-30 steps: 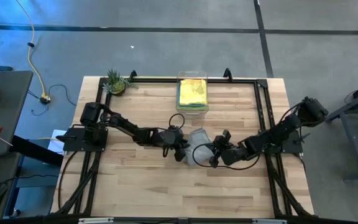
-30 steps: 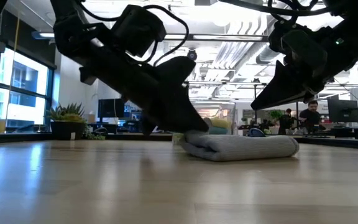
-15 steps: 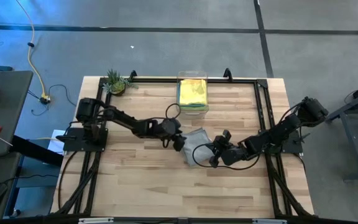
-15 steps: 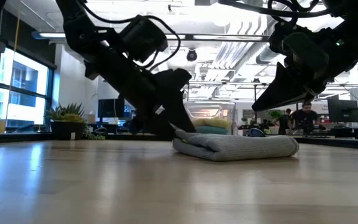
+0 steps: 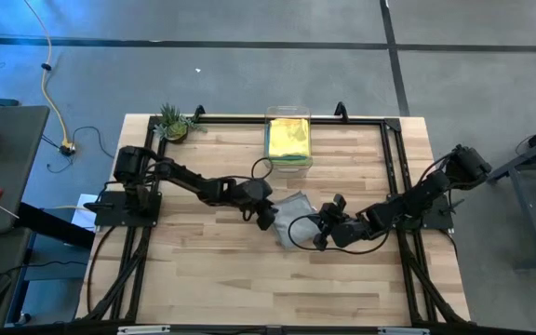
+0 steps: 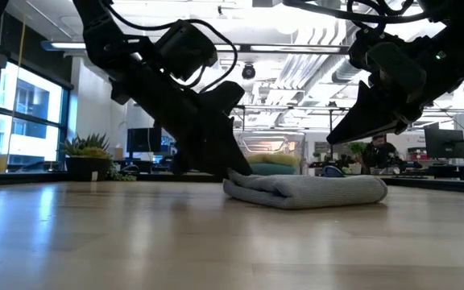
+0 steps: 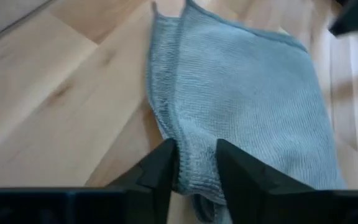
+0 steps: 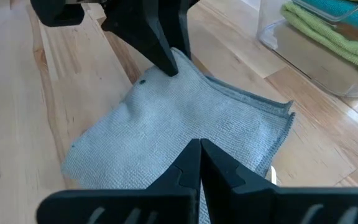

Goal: Fold microfiber towels
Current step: Fold the gray microfiber cloth

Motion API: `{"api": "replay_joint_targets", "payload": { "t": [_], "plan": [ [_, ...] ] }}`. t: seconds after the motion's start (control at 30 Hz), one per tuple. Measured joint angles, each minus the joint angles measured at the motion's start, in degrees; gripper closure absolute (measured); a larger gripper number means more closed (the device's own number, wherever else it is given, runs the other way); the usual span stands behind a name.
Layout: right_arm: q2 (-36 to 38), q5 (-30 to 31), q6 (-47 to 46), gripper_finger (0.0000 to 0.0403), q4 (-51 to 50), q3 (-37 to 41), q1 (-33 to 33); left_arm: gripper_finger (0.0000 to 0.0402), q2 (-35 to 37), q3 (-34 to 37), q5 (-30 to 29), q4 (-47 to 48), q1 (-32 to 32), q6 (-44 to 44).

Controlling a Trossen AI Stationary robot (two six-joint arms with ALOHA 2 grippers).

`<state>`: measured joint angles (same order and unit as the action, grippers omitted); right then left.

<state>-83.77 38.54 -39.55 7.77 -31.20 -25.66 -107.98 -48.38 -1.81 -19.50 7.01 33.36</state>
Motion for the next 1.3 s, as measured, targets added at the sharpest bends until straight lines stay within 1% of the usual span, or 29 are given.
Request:
{"api": "replay_joint_targets", "payload": {
  "t": [0.2, 0.23, 0.27, 0.37, 0.47, 0.53, 0.67, 0.73, 0.8, 0.9, 0.97, 1.13, 1.23, 1.3],
  "plan": [
    [0.0, 0.0, 0.04, 0.0403, 0.0, 0.0, 0.02, 0.0381, 0.24, 0.0, 1.02, -0.9, 0.02, -6.46],
    [0.0, 0.02, 0.1, 0.0403, -0.01, 0.0, -0.01, 0.0391, 0.52, 0.0, 1.51, -1.42, 0.02, -7.74],
    [0.0, 0.02, 0.1, 0.0403, -0.02, 0.0, -0.01, 0.0395, 1.02, 0.0, 1.64, -1.89, 0.02, -8.89],
    [0.33, -0.01, 0.0, 0.0398, -0.16, 0.0, 0.0, 0.0392, 3.77, 0.0, 1.62, -2.17, -0.25, -13.88],
    [1.88, -0.65, 0.39, 0.0381, -0.63, 0.0, -0.01, 0.0398, 8.33, 0.0, 1.86, -1.93, -0.86, -19.7],
    [3.46, -1.06, 0.97, 0.0361, -1.5, 0.0, -0.1, 0.0399, 11.81, -0.04, 1.92, -2.05, -1.68, -23.74],
    [7.91, -0.51, 2.84, 0.0308, -3.02, 0.0, -1.3, 0.04, 18.72, -0.07, 3.08, -0.37, -4.53, -29.92],
    [10.09, 0.06, 4.38, 0.0281, -3.3, 0.0, -2.45, 0.04, 21.0, -0.07, 3.13, 1.35, -6.79, -32.35],
    [11.95, 0.73, 5.36, 0.0256, -4.13, -0.02, -3.9, 0.04, 21.84, -0.07, 3.11, 1.73, -9.74, -35.23],
    [13.94, 2.15, 5.53, 0.0227, -5.37, -0.02, -6.09, 0.0401, 21.53, -0.05, 2.99, 1.79, -15.06, -39.64],
    [14.49, 3.12, 5.37, 0.0216, -6.09, -0.02, -7.67, 0.0401, 19.83, -0.17, 2.43, 1.03, -18.62, -41.49],
    [14.44, 3.69, 4.18, 0.021, -6.27, -0.02, -10.61, 0.0401, 14.75, -0.09, -0.93, 0.84, -26.76, -43.54],
    [14.34, 3.72, 3.74, 0.021, -6.32, -0.02, -11.77, 0.0401, 11.31, -0.07, -1.69, -0.05, -30.58, -43.04],
    [14.34, 3.74, 3.88, 0.021, -6.27, -0.02, -12.27, 0.0401, 9.67, -0.46, -3.55, 0.87, -32.66, -41.31]
  ]
}}
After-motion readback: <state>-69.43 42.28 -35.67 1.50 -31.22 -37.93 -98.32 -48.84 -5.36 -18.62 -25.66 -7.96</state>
